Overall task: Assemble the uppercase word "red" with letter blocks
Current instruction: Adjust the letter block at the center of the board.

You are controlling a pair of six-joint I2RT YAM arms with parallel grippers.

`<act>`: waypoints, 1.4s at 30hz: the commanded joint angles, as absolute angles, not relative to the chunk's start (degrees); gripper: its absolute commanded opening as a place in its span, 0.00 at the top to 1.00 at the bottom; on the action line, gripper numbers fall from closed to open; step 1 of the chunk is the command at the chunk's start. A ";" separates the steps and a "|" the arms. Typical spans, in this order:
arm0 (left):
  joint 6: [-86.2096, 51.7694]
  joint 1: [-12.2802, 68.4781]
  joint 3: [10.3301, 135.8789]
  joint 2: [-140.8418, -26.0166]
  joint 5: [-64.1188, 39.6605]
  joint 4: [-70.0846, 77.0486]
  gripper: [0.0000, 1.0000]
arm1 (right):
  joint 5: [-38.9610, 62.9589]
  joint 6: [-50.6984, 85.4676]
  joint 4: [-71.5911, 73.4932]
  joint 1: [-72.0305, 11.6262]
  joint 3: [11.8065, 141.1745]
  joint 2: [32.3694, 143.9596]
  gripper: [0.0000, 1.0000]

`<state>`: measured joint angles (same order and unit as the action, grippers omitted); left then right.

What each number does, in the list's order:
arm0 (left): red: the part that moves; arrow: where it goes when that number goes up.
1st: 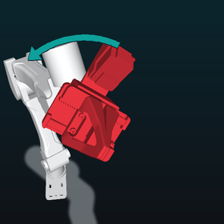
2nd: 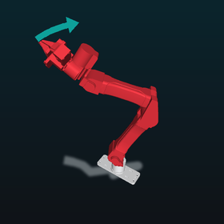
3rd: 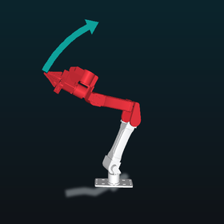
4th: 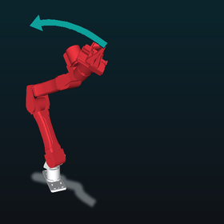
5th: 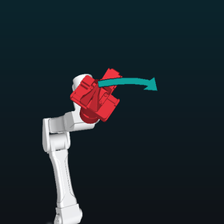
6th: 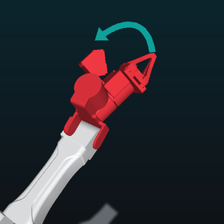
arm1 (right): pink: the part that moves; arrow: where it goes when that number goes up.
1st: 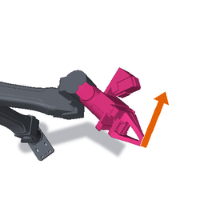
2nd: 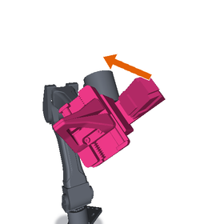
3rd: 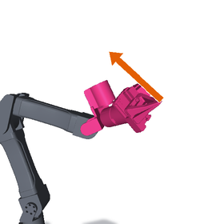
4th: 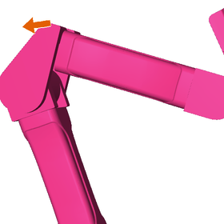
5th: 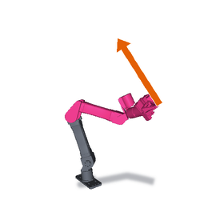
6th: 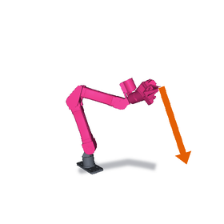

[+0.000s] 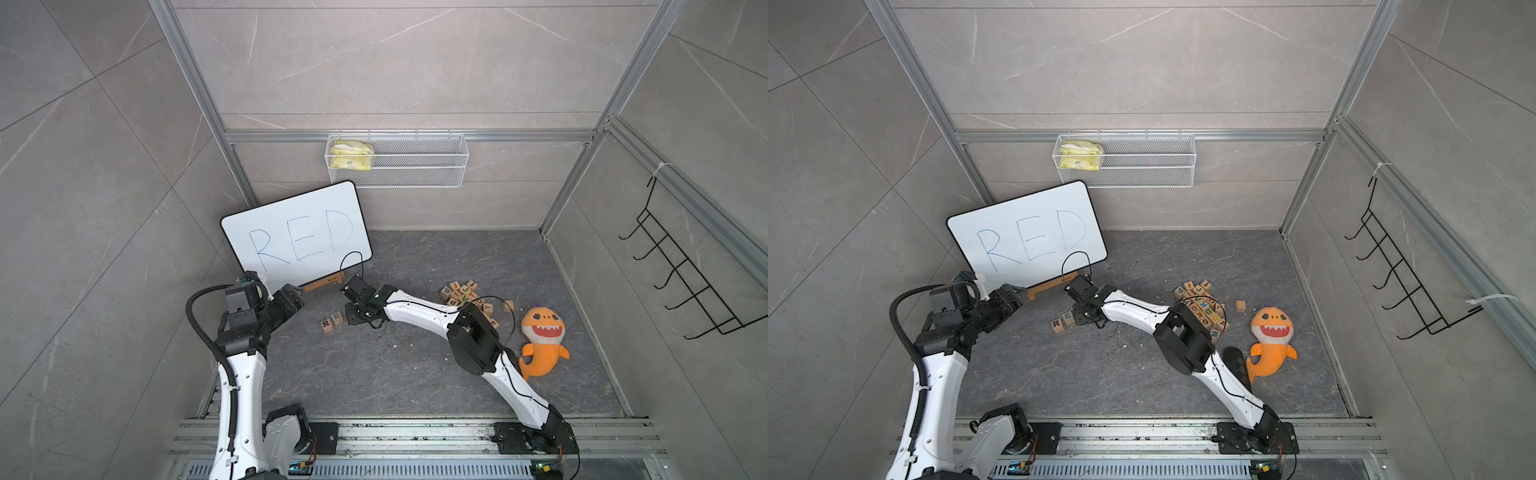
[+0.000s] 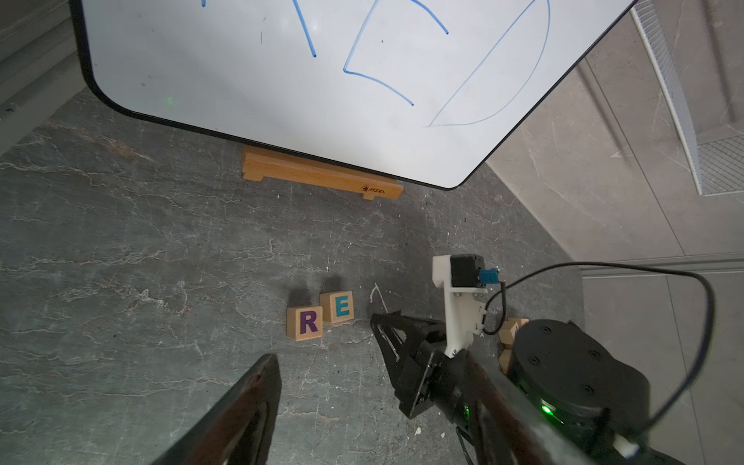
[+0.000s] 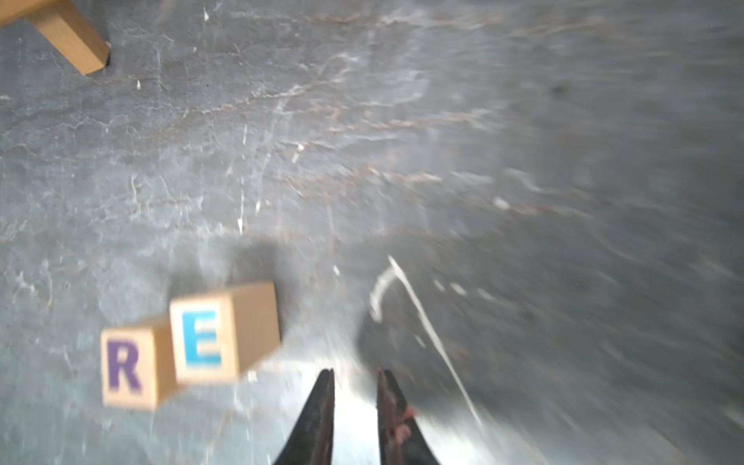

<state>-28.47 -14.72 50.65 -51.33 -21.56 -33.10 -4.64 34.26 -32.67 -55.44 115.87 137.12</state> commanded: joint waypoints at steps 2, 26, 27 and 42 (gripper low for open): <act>-28.51 -12.21 50.12 -51.86 -25.35 -30.26 0.28 | -10.54 32.13 -29.31 -55.09 105.84 122.48 0.77; -19.20 28.19 49.07 -60.01 -20.48 -31.28 0.28 | -20.84 35.98 -29.19 -30.10 55.04 80.61 0.71; -19.11 28.18 49.29 -60.12 -19.74 -31.60 0.27 | -21.61 36.42 -29.05 -29.53 54.95 81.00 0.71; -18.28 28.18 49.99 -59.07 -15.03 -34.05 0.26 | -18.00 35.91 -27.77 -20.75 57.58 90.76 0.69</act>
